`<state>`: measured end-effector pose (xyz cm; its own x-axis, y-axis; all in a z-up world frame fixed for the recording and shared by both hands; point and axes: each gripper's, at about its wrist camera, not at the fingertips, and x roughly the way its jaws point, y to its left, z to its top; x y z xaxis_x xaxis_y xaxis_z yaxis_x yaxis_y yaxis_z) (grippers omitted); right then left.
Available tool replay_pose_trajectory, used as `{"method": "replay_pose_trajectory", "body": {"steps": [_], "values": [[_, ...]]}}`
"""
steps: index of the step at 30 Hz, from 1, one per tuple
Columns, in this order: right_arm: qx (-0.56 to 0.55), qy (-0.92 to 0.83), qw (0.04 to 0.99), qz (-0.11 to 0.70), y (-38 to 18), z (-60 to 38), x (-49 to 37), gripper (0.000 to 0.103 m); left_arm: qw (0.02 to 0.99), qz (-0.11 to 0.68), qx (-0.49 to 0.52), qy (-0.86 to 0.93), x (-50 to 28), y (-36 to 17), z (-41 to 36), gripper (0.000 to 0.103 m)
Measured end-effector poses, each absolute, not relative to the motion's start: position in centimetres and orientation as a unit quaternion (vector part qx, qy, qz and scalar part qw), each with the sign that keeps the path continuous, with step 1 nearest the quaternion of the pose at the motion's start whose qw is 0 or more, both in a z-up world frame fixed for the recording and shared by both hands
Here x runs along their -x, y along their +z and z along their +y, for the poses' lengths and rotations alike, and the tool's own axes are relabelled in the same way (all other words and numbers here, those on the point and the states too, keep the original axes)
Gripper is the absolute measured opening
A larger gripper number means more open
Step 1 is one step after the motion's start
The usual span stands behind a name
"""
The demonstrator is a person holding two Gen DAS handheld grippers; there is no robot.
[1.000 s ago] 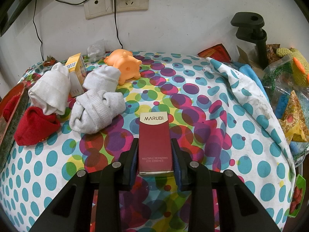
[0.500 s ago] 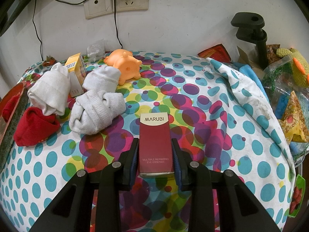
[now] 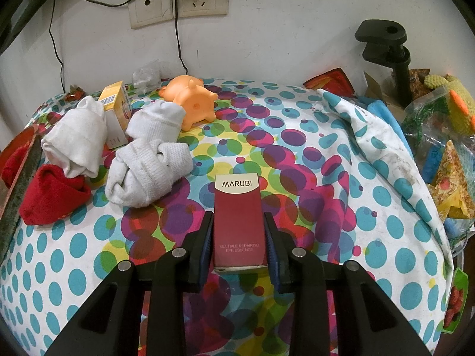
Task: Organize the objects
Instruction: 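Withdraw the left tool from the tray while right tool holds the MARUBI box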
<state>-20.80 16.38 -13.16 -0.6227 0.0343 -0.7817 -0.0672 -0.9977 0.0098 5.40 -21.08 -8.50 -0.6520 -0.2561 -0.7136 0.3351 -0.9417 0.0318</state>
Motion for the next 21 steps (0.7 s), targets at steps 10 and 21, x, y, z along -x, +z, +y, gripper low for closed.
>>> {"method": "replay_pose_trajectory", "body": {"steps": [10,21], "values": [[0.432,0.901,0.035,0.023,-13.2,16.4,20.8,0.028,0.157,0.038,-0.377,-0.912,-6.9,-9.0,-20.7,0.064],[0.428,0.901,0.065,0.004,-13.0,17.4,20.4,0.028,0.143,0.008,-0.365,-0.920,-7.4,-7.5,-19.4,0.064]]}}
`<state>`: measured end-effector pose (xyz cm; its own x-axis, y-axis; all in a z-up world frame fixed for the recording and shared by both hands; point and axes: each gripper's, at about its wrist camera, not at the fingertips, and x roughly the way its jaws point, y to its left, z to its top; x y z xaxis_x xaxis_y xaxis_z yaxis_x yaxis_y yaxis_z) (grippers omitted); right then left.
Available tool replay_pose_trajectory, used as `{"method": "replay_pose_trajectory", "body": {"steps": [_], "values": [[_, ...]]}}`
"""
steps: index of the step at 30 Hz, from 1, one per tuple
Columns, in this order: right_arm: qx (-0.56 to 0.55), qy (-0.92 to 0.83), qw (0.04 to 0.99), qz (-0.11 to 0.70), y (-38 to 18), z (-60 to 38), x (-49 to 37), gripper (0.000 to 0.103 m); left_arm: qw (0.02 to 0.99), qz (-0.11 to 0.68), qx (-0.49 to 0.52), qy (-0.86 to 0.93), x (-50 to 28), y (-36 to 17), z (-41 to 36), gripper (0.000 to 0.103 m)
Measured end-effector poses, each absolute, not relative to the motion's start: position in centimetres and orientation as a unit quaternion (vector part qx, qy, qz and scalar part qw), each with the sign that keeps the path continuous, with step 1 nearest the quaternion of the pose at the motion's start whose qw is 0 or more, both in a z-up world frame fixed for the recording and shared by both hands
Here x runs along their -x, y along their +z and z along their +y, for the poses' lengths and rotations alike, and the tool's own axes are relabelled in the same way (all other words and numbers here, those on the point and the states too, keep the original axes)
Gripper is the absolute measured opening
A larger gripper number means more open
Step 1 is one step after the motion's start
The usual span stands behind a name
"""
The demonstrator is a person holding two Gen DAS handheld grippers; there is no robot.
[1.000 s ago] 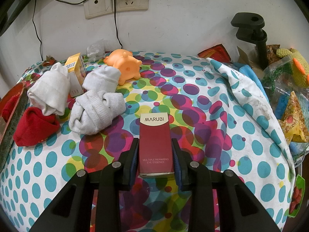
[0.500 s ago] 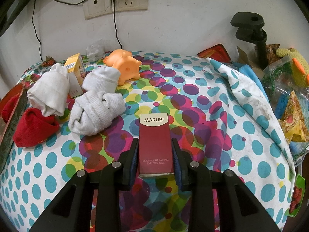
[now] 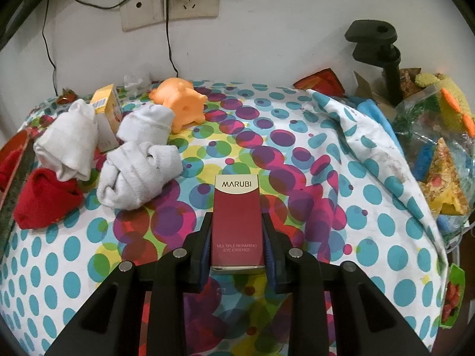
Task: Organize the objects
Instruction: 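Withdraw the left tool from the tray while right tool holds the MARUBI box, then carry the red MARUBI box into the red tray and open the right tool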
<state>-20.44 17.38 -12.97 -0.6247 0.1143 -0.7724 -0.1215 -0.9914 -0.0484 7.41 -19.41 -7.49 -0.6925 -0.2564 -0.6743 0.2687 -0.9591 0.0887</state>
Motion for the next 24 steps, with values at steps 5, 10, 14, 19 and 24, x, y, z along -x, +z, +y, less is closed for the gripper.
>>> {"method": "replay_pose_trajectory", "body": {"steps": [5,10,14,19,24], "values": [[0.425,0.902,0.076,0.012,-12.7,17.8,19.1,0.028,0.147,0.019,-0.354,-0.924,-7.9,-6.9,-20.1,0.064],[0.420,0.905,0.064,0.018,-11.8,17.6,17.4,0.028,0.156,0.007,-0.362,-0.919,-7.7,-7.3,-20.3,0.065],[0.418,0.907,0.042,0.027,-11.0,16.8,15.6,0.028,0.161,0.025,-0.357,-0.920,-8.0,-7.0,-20.8,0.065],[0.403,0.914,-0.004,0.051,-9.4,14.9,12.8,0.028,0.164,0.035,-0.351,-0.921,-8.2,-6.6,-21.2,0.065],[0.396,0.916,-0.050,0.034,-7.8,12.3,10.8,0.028,0.169,0.048,-0.352,-0.919,-8.4,-6.5,-21.7,0.065]]}}
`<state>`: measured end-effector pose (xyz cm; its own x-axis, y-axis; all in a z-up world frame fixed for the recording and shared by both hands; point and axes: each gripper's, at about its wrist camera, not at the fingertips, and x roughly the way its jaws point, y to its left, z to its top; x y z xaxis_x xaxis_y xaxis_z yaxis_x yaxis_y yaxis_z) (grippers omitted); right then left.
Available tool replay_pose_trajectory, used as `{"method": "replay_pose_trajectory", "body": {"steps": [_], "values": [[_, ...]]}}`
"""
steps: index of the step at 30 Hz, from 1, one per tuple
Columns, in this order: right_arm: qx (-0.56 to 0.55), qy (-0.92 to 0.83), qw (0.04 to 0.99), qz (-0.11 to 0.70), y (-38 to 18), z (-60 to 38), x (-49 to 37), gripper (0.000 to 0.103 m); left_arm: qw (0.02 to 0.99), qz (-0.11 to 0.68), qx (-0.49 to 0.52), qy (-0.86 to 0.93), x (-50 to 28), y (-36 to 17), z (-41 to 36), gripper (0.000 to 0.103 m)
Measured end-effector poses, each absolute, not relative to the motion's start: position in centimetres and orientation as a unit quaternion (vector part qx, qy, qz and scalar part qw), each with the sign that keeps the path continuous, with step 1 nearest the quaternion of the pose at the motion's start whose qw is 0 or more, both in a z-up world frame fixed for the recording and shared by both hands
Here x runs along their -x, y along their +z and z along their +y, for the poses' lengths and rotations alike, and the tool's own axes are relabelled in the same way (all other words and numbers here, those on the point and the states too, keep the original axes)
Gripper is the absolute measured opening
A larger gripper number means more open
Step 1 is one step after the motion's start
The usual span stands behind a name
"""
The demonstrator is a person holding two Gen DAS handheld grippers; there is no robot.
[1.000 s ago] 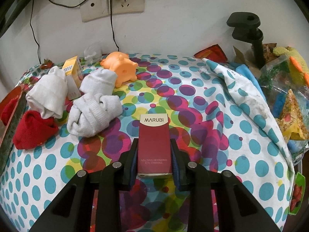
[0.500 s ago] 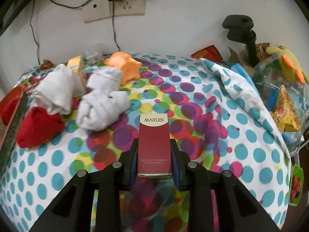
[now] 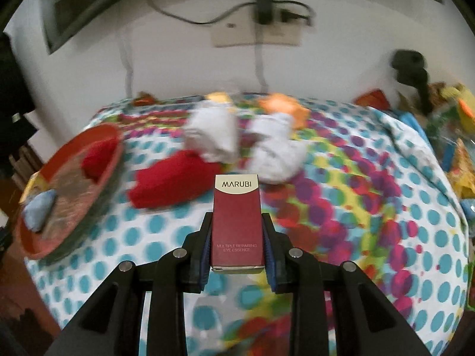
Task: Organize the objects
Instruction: 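Carry the red MARUBI box into the red tray and open the right tool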
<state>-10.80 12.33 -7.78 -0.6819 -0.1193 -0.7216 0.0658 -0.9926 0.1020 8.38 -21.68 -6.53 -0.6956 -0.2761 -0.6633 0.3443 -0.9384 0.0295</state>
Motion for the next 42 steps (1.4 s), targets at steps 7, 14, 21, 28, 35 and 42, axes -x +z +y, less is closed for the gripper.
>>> {"method": "replay_pose_trajectory", "body": {"steps": [7,14,21,28,35,42], "values": [[-0.399,-0.908,0.126,0.012,-6.3,7.7,9.3,0.028,0.183,0.054,-0.352,-0.917,-8.6,-6.3,-22.6,0.065],[-0.397,-0.901,0.172,0.030,-6.1,3.6,8.0,0.028,0.192,0.073,-0.347,-0.915,-8.9,-6.2,-23.7,0.065],[-0.404,-0.891,0.201,0.051,-5.8,0.4,7.7,0.028,0.200,0.071,-0.346,-0.914,-9.0,-6.1,-24.1,0.065],[-0.421,-0.879,0.213,0.067,-6.5,-3.5,9.0,0.028,0.208,0.071,-0.348,-0.911,-9.0,-6.2,-24.8,0.065],[-0.444,-0.868,0.201,0.098,-7.8,-6.3,12.1,0.028,0.216,0.080,-0.354,-0.906,-9.0,-6.6,-25.8,0.065],[-0.459,-0.861,0.189,0.107,-9.5,-6.9,12.7,0.028,0.219,0.091,-0.349,-0.907,-9.3,-6.6,-26.2,0.065]]}}
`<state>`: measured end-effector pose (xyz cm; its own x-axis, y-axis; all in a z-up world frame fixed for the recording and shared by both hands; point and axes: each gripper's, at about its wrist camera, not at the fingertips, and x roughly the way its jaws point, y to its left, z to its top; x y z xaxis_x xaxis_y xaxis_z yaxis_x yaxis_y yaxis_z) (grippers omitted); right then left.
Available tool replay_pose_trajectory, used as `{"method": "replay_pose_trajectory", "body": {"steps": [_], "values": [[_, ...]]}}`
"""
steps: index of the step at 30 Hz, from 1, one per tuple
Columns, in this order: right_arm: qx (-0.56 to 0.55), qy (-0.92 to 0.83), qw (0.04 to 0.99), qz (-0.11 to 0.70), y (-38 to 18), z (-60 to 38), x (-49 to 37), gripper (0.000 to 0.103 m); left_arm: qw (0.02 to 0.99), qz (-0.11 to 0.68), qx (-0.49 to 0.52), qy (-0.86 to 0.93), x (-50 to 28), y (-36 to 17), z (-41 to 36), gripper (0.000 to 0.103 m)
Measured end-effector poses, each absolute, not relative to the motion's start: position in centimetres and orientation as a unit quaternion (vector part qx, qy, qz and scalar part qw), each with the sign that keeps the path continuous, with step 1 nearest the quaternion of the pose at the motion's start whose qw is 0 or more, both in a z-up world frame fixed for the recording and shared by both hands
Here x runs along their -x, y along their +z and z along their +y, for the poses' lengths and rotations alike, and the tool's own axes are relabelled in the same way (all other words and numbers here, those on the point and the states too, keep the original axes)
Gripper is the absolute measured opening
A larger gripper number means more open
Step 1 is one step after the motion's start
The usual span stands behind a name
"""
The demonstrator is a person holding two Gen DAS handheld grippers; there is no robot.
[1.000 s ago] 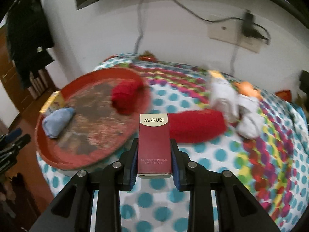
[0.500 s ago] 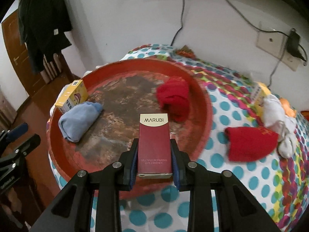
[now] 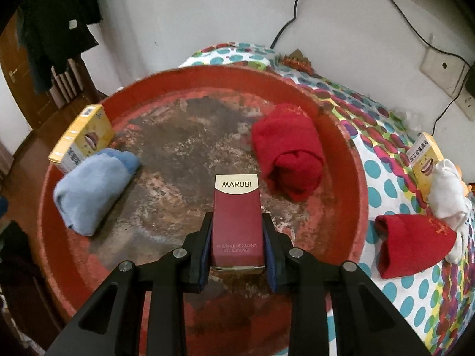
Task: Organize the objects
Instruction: 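Carry the red MARUBI box into the red tray and open the right tool, then grasp the white sock bundle with right tool while left tool moves toward the red sock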
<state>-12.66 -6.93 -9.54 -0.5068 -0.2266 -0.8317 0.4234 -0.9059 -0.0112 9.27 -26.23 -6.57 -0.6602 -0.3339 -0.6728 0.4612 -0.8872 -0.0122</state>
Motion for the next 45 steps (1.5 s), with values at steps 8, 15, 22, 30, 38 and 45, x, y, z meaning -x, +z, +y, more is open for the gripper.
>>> {"method": "replay_pose_trajectory", "body": {"steps": [8,15,22,30,38,45], "values": [[-0.456,-0.864,0.186,0.109,-9.3,-6.7,13.0,0.030,0.213,0.094,-0.354,-0.906,-9.1,-6.7,-26.2,0.065],[-0.440,-0.872,0.191,0.099,-8.3,-6.7,11.7,0.050,0.215,0.084,-0.356,-0.906,-9.0,-6.8,-25.9,0.065],[-0.411,-0.887,0.202,0.058,-6.7,-2.7,8.5,0.050,0.217,0.078,-0.355,-0.906,-8.9,-6.9,-25.7,0.065],[-0.394,-0.909,0.139,0.015,-5.3,5.5,8.2,0.052,0.204,0.045,-0.362,-0.908,-8.5,-7.1,-24.2,0.065],[-0.418,-0.908,0.029,0.002,-7.2,17.2,10.7,0.053,0.192,0.016,-0.368,-0.910,-8.0,-7.5,-22.8,0.065],[-0.427,-0.904,0.002,-0.025,-8.9,20.9,12.9,0.053,0.163,-0.018,-0.366,-0.916,-7.7,-7.6,-20.5,0.065]]}}
